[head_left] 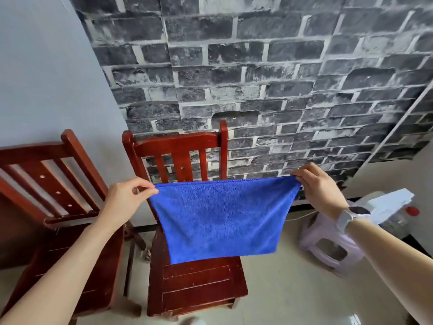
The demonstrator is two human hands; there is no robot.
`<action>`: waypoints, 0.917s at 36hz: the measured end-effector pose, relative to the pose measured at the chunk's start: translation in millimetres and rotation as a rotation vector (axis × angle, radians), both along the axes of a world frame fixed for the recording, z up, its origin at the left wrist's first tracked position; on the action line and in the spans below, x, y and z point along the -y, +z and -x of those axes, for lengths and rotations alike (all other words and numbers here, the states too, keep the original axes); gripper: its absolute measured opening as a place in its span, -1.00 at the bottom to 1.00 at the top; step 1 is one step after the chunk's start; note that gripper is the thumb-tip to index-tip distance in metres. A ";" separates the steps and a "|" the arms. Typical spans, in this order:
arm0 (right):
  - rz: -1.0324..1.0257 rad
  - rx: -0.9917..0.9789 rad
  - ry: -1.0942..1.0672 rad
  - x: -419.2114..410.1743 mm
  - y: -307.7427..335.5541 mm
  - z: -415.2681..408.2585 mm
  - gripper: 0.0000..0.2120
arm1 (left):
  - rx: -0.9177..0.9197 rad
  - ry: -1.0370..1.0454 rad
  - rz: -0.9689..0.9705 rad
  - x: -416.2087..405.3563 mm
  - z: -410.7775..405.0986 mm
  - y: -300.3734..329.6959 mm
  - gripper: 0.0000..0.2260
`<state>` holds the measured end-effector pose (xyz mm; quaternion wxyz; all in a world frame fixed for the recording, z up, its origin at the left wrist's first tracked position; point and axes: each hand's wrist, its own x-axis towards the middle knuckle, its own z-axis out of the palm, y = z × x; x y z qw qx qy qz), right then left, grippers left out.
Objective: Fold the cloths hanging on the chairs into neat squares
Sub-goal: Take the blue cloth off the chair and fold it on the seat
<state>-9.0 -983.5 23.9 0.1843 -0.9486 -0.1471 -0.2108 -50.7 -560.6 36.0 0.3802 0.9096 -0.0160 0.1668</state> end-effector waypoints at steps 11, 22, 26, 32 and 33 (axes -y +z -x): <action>0.013 -0.003 0.041 -6.2 -8.7 0.8 -0.85 | 0.008 -0.025 0.007 -15.5 6.3 -3.9 -0.82; 0.022 -0.071 0.102 -27.8 -30.4 -17.7 -0.83 | -0.019 -0.005 -0.118 -36.4 4.5 -20.2 -0.64; 0.020 -0.134 0.095 -36.4 -41.3 -31.2 -0.82 | -0.043 0.017 -0.114 -45.3 -4.1 -28.0 -0.67; 0.073 -0.196 0.069 -53.1 -53.6 -52.0 -0.81 | -0.145 -0.003 -0.301 -63.5 -25.1 -46.5 -0.95; 0.084 -0.199 0.069 -56.5 -55.9 -56.0 -0.80 | -0.154 0.000 -0.338 -65.2 -28.9 -50.3 -0.96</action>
